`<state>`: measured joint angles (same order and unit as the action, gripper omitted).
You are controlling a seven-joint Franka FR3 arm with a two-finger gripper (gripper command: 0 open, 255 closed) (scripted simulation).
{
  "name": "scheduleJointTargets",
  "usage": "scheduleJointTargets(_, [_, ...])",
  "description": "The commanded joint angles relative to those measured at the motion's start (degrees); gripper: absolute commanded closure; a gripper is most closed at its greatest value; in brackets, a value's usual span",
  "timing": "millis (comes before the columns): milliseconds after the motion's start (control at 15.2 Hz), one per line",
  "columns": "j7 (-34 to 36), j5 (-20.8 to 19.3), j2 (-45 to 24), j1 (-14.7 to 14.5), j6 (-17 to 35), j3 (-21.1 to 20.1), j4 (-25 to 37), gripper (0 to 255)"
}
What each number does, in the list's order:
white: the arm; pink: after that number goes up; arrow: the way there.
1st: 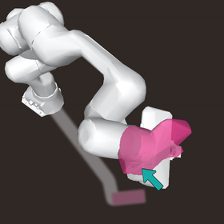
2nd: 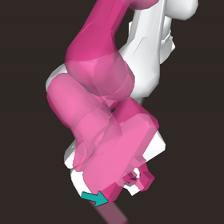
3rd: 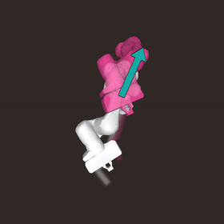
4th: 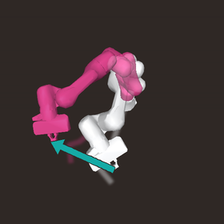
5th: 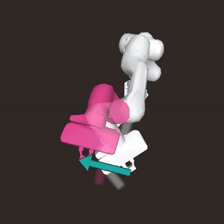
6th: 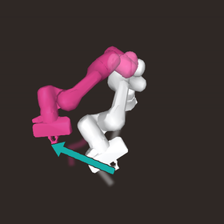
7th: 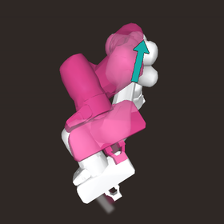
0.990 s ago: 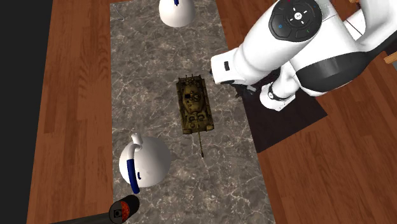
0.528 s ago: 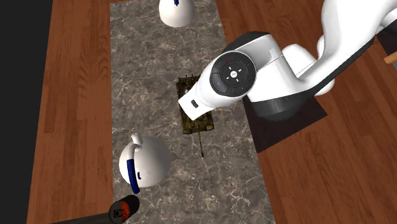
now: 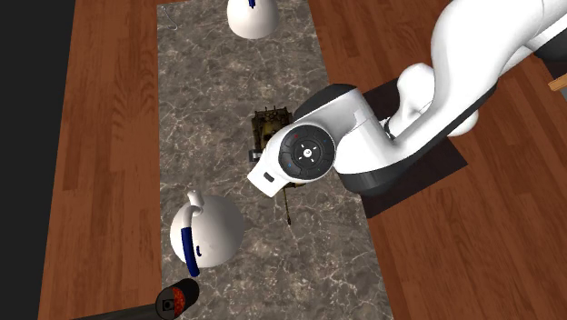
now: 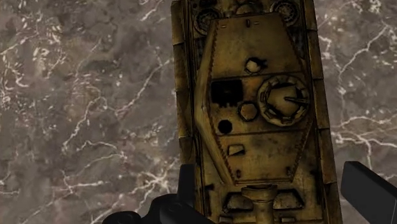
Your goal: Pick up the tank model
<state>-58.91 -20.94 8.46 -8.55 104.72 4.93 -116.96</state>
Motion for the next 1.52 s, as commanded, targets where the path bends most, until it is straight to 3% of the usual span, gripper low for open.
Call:
scheduleJointTargets(0, [0.3, -0.2, -0.2, 0.1, 1.5, 0.1, -1.3, 0])
scheduleJointTargets(198, [0.6, -0.3, -0.4, 0.1, 2.6, 0.2, -2.3, 0])
scheduleJointTargets(264, [0.6, -0.3, -0.4, 0.1, 2.6, 0.2, -2.2, 255])
scheduleJointTargets(858, [0.6, -0.3, -0.4, 0.1, 2.6, 0.2, -2.3, 255])
scheduleJointTargets(1452, [-1.4, 0.3, 0.5, -0.1, -3.9, -0.1, 3.6, 255])
